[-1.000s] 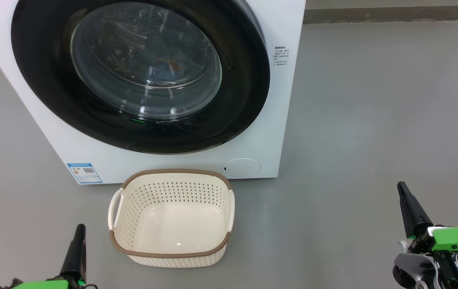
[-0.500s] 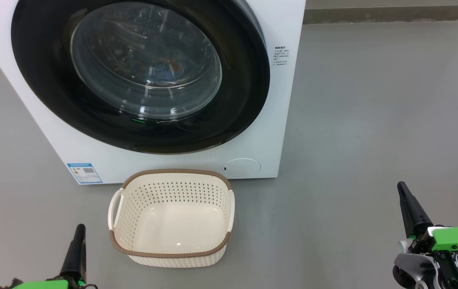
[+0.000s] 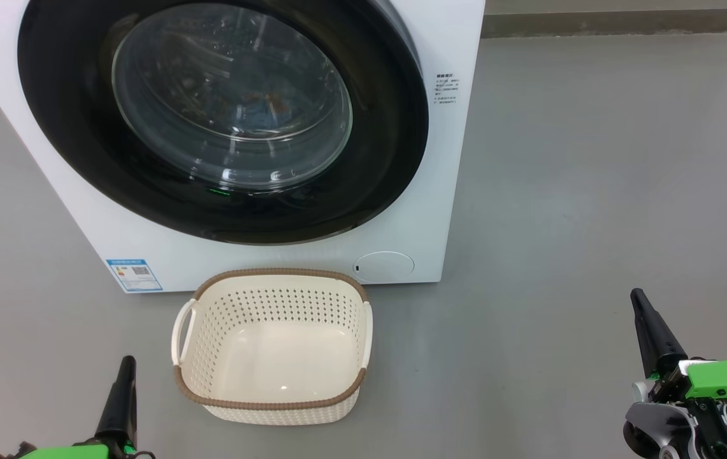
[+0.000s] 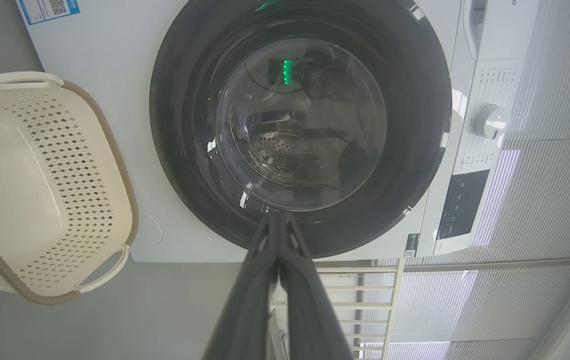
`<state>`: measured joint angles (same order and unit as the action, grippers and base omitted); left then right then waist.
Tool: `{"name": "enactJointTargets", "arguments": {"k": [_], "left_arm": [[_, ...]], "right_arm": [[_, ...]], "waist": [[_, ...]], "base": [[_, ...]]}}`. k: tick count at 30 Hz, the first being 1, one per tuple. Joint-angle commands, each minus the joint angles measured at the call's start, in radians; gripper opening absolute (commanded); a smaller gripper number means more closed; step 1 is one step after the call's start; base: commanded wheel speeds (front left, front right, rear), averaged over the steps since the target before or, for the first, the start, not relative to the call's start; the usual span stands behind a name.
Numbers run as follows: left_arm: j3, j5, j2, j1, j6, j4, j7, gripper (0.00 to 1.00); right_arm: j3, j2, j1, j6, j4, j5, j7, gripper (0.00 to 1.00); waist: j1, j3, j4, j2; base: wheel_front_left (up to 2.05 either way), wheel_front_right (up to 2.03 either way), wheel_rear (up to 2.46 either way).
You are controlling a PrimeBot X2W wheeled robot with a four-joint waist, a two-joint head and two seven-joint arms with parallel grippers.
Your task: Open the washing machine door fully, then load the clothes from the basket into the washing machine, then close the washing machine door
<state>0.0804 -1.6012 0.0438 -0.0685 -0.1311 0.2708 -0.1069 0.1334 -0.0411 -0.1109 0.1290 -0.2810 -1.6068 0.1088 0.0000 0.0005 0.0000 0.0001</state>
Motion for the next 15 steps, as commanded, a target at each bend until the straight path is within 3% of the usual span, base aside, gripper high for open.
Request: {"name": "enactJointTargets", "arguments": {"k": [1, 15], "left_arm": [[0.034, -0.007, 0.008, -0.047, 0.000, -0.019, -0.006, 0.00], [0.034, -0.007, 0.007, -0.047, 0.000, -0.019, -0.006, 0.00]], "right_arm": [[-0.018, -0.009, -0.004, 0.002, 0.030, -0.001, 0.005, 0.00], [-0.018, -0.009, -0.004, 0.002, 0.030, -0.001, 0.005, 0.00]], "waist": [[0.0000, 0.000, 0.000, -0.0001], [0.0000, 0.000, 0.000, -0.0001]], "base": [[0.00, 0.00, 0.00], [0.00, 0.00, 0.00]]}}
